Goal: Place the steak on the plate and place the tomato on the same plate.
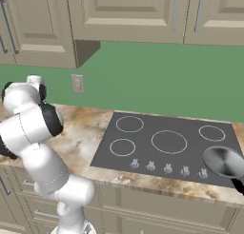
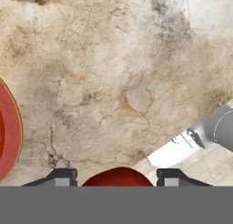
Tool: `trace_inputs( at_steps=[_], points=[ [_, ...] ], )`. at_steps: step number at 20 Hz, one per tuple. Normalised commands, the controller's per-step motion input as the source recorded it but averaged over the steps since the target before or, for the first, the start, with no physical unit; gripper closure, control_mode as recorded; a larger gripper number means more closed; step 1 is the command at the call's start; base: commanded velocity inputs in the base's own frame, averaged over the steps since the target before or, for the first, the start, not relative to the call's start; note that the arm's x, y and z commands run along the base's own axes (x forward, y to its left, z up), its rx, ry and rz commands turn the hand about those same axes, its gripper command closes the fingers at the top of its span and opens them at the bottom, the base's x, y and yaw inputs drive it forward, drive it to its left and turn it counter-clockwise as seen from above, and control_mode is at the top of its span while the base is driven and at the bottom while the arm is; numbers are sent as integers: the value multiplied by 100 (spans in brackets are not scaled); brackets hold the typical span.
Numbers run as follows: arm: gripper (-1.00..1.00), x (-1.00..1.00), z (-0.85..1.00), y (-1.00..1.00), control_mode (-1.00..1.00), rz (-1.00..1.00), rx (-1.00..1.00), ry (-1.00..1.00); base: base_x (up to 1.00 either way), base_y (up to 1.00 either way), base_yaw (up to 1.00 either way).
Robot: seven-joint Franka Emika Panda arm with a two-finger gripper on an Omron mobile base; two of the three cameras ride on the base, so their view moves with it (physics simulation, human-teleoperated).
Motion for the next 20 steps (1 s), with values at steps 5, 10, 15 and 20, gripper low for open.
trace_inputs(
  at_steps=[5,10,15,20],
  points=[
    [100,17,-16,79,-100,0,0,0,0,0,0],
    [100,24,-28,61,-100,-9,0,0,0,0,0],
    [100,33,-27,50,-100,-15,-1,0,0,0,0],
    [100,29,-30,39,-100,-14,-8,0,0,0,0]
  ],
)
